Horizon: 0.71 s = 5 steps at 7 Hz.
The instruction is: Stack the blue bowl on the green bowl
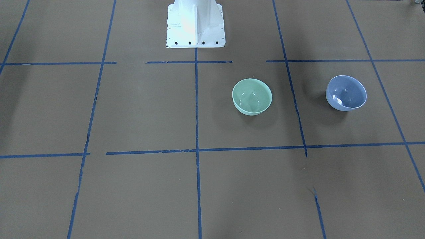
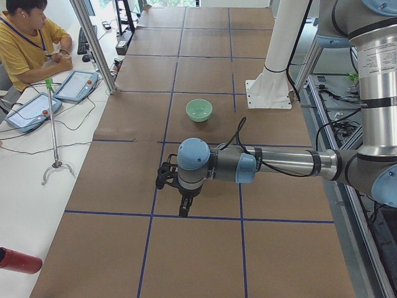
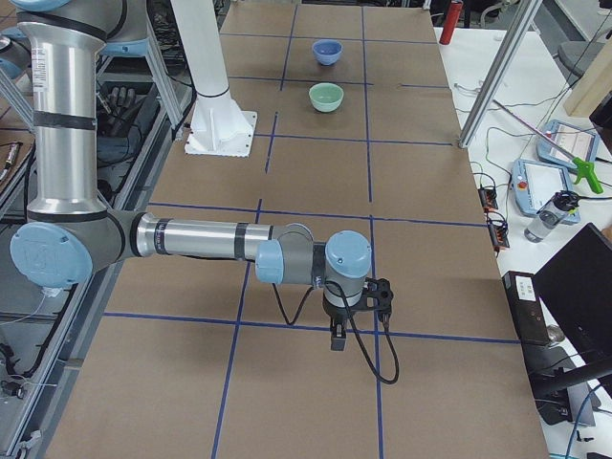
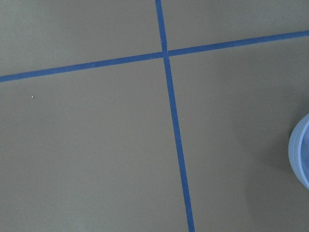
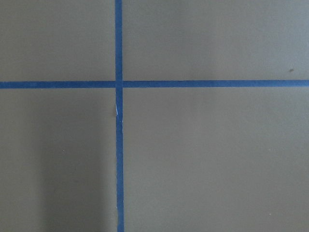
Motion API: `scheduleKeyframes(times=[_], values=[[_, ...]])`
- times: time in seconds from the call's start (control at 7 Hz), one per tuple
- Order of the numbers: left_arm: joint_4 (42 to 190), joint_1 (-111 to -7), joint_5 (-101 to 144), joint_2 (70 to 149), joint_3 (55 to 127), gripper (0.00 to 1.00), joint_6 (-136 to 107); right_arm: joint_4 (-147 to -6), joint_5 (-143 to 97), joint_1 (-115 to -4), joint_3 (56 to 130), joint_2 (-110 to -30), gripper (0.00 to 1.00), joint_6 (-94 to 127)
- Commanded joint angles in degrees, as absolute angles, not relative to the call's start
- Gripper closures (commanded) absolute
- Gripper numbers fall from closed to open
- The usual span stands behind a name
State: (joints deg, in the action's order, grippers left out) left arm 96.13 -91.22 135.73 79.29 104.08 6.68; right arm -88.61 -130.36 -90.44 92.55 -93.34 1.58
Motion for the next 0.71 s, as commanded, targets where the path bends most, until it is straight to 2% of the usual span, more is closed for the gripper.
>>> scheduleKeyframes(times=[0.0,0.43,0.57], values=[[101.93,-85.04,135.44,79.72,103.54,0.0,-2.05,-88.68,-130.34,-90.44,92.55,-93.34,0.0,1.58],[123.17,-69.57,134.74,80.76,98.55,0.0,-30.51,-88.59,-130.43,-90.44,92.55,-93.34,0.0,1.58],[124.18,-66.04,131.52,81.99,97.92,0.0,-35.89,-88.59,-130.34,-90.44,92.55,-93.34,0.0,1.58]])
